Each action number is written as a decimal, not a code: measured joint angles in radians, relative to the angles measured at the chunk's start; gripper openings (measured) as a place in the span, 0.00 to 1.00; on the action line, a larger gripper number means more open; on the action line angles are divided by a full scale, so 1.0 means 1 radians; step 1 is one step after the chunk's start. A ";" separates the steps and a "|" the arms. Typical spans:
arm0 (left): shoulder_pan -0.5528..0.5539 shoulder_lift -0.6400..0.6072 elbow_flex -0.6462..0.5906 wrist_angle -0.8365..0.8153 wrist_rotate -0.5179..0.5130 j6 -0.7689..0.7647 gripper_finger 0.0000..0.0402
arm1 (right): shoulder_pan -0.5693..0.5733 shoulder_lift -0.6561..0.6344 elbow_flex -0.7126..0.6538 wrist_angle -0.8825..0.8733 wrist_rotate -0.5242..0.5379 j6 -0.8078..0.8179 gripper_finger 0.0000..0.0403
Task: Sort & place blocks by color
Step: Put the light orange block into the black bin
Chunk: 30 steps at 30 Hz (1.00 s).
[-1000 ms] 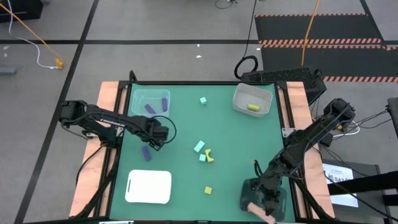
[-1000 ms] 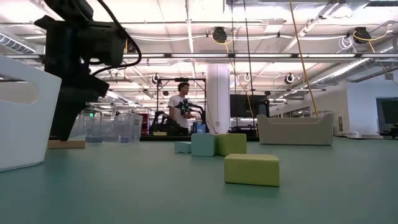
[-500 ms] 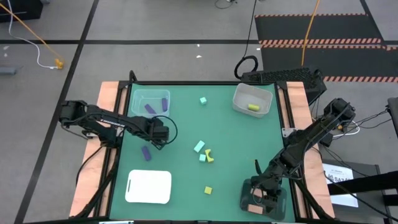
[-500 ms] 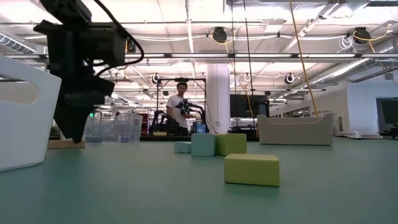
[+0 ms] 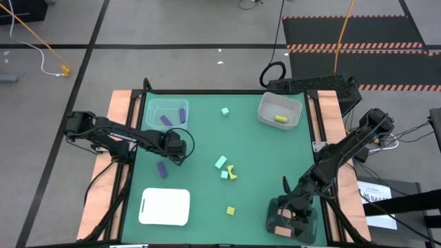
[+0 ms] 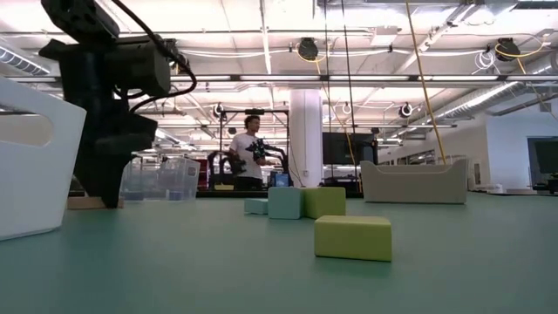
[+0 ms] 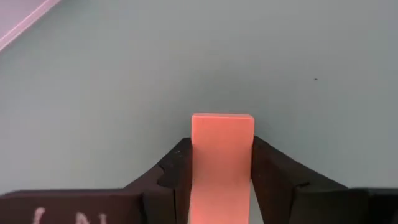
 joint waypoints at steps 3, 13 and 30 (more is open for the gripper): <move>-0.004 0.005 0.028 -0.004 -0.005 0.012 0.32 | 0.000 -0.014 0.000 0.027 0.001 0.041 0.53; -0.033 0.001 0.202 0.274 -0.012 0.176 0.32 | -0.028 -0.071 0.000 0.089 0.067 0.019 0.53; 0.003 0.000 0.258 1.256 -0.015 0.692 0.32 | -0.287 -0.079 0.000 -0.069 0.465 -0.472 0.53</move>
